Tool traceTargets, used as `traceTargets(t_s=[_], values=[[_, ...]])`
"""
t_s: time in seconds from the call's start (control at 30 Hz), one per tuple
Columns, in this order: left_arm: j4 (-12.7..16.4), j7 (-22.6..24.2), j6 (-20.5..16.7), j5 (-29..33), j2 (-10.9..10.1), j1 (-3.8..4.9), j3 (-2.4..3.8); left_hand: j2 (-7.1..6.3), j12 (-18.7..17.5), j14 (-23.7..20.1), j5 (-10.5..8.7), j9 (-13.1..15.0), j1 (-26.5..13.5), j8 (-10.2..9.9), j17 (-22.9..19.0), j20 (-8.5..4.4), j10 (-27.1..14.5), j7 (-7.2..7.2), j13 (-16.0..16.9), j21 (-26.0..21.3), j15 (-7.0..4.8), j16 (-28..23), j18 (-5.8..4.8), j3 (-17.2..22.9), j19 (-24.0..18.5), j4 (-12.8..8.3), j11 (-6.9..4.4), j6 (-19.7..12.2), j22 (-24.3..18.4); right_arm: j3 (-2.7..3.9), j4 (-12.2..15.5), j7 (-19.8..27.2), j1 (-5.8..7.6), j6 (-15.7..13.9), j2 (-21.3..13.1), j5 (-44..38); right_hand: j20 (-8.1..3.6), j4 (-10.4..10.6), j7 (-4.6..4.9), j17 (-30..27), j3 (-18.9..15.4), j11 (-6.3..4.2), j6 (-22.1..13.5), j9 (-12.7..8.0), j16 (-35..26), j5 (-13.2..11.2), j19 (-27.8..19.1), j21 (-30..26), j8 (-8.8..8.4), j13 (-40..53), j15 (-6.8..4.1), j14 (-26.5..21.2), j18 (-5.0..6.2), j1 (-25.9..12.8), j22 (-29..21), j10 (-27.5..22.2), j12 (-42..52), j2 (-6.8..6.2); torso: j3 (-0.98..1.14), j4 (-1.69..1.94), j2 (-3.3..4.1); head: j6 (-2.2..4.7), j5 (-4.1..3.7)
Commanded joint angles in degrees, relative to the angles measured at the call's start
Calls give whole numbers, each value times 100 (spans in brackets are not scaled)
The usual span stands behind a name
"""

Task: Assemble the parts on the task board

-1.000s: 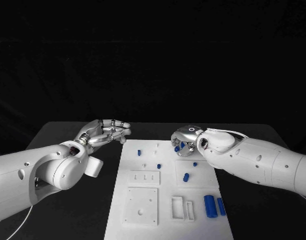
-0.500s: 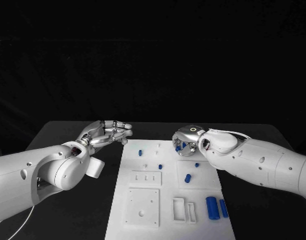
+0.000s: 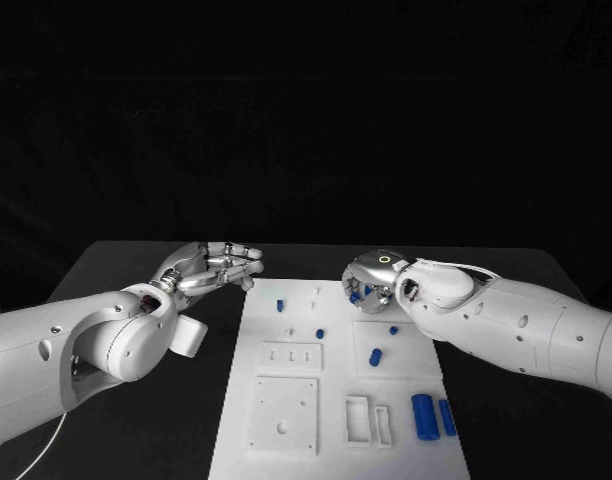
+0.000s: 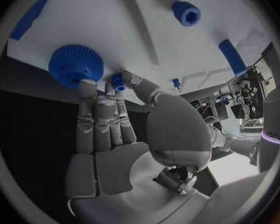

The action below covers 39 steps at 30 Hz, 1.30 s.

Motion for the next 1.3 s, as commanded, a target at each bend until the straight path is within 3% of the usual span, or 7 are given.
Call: traceTargets(t_s=[0.03,0.23,0.7,0.9,1.3], values=[[2,20,100,-27,6,14,5,-29,-41,-44,-33,-5,-10,-29,-7,-42,3,34,8,20,3,23,71,-1,-18,18,27,-12,40,-33,65,-171,-55,-88,-24,-157,-31,6,3,-27,130,-108,55,50,27,-145,-4,39,29,358,-143,-88,178,-34,113,358,48,53,-4,1,15,21,3],[3,10,93,-27,-1,14,5,-30,-47,-45,-33,-7,-4,-32,-8,-45,2,36,9,21,3,24,68,1,-19,16,29,-16,39,-26,228,-375,-53,-342,-70,-222,-38,11,-13,-53,292,-123,96,116,32,-329,1,63,18,502,-159,-83,178,-46,108,363,72,21,-8,-6,28,57,13],[-15,-12,71,-27,25,18,5,-45,-63,-46,-35,-13,-19,-40,-13,-51,3,43,15,26,4,30,55,-7,-20,27,33,-26,35,-7,446,-841,-45,-1292,-16,-363,-58,76,-49,-74,503,-155,181,215,62,-370,34,106,14,690,-190,-74,178,-78,101,403,102,-133,-7,11,53,192,10],[-19,-13,69,-27,31,18,5,-47,-67,-47,-35,-14,-21,-41,-15,-53,3,43,16,26,4,31,53,-8,-20,29,33,-26,34,-2,465,-967,-45,-1461,82,-423,-65,112,-55,-82,585,-156,192,244,66,-369,42,114,5,742,-191,-75,178,-71,97,398,98,-189,-13,10,66,209,27],[-32,-16,75,-27,65,19,5,-48,-73,-49,-34,-15,-22,-42,-17,-57,4,44,18,28,3,32,50,-7,-21,32,34,-26,32,2,393,-982,-45,-1398,303,-414,-68,159,-56,-91,649,-155,195,269,70,-370,45,117,-10,788,-190,-77,178,-76,93,386,88,-231,-8,12,83,222,48]])
